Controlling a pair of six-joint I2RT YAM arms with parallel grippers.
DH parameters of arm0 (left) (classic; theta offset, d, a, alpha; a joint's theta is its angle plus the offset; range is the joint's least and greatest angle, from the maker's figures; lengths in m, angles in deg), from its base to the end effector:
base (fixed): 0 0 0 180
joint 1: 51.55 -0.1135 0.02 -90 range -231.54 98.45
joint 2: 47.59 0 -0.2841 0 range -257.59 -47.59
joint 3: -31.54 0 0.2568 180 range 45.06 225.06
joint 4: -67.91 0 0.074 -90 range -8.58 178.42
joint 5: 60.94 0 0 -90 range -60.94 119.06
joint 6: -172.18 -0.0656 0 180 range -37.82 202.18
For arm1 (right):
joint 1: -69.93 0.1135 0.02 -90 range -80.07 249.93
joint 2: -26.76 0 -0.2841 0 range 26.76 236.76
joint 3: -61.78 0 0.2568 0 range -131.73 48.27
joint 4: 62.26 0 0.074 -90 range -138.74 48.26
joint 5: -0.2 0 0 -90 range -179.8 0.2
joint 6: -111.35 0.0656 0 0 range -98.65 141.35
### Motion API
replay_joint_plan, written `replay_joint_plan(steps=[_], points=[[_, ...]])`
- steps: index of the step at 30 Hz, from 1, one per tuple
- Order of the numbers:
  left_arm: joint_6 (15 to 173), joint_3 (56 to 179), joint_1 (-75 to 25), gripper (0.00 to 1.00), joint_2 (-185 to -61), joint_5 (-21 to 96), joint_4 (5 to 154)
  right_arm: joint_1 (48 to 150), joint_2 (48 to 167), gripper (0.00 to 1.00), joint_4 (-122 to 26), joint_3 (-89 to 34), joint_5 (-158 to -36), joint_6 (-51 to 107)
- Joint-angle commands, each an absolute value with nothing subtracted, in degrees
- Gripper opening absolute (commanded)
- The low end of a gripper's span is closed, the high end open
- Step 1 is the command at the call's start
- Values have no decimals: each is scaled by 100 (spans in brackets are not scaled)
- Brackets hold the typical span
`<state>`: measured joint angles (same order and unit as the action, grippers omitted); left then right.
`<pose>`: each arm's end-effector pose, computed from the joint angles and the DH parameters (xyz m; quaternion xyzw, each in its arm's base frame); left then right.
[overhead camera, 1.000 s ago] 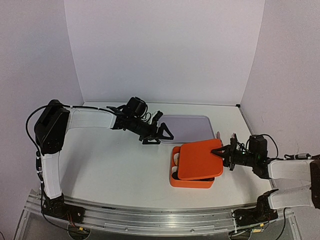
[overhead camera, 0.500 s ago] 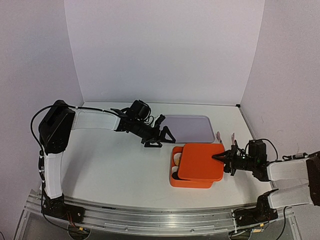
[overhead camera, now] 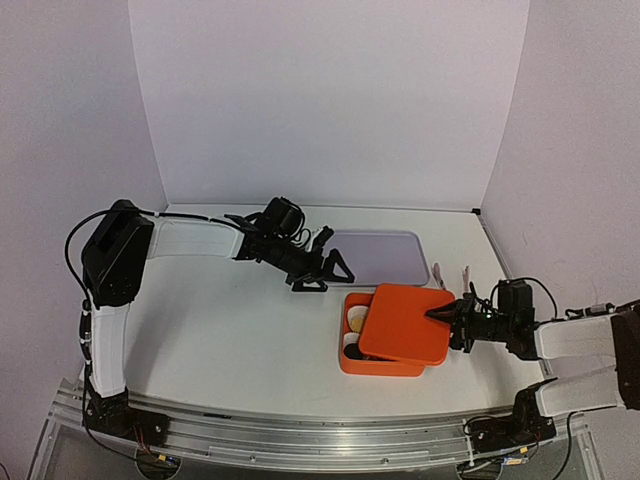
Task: Pack the cookies
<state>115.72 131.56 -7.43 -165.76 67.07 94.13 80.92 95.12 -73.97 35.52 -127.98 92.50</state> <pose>0.3222 -0.3687 0.1961 0.2061 0.8562 -0.4637 0.0974 0.2024 0.0806 0.1419 0.2703 0.7910 0.5225 0.1677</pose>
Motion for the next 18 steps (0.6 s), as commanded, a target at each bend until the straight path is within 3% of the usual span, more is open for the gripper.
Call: replay_joint_plan(steps=[1, 7, 18], points=[[11593, 13462, -707, 100, -16667, 6834, 9435, 8024, 9159, 45, -6704, 3229, -12900, 8787], [11572, 13519, -707, 100, -16728, 6817, 9481, 8007, 8577, 46, -4376, 2681, -12191, 7741], [11595, 13719, -690, 100, -16894, 6895, 9505, 8004, 8926, 46, -4042, 2479, -12044, 7568]])
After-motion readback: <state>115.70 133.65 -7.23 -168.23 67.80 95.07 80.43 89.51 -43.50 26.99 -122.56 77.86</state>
